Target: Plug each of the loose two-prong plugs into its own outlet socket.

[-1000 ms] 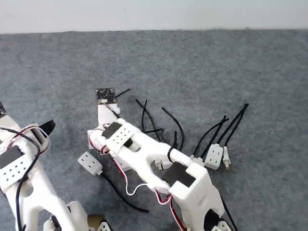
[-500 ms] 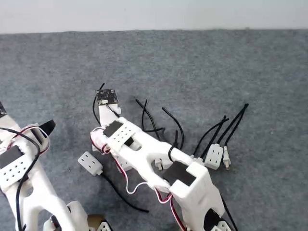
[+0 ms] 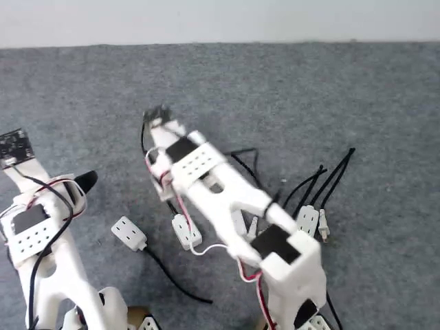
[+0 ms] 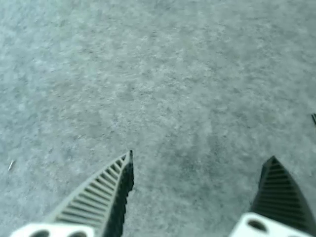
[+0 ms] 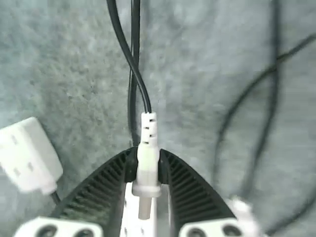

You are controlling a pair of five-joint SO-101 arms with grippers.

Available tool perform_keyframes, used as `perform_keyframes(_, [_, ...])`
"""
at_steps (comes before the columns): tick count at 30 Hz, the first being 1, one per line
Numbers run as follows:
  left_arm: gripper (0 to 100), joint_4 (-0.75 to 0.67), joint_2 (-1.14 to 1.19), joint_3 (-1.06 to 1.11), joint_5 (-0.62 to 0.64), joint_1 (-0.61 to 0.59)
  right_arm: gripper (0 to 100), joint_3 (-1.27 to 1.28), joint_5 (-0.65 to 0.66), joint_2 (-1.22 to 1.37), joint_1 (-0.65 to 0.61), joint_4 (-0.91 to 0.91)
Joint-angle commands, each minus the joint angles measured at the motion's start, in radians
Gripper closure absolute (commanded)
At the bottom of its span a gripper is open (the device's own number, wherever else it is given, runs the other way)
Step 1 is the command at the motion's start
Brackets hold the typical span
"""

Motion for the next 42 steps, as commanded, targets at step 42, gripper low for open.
perform_keyframes(42, [62, 0.229, -1.003, -0.114, -0.169, 0.806, 99.1, -0.146, 0.301, -0.857, -0.07, -0.059])
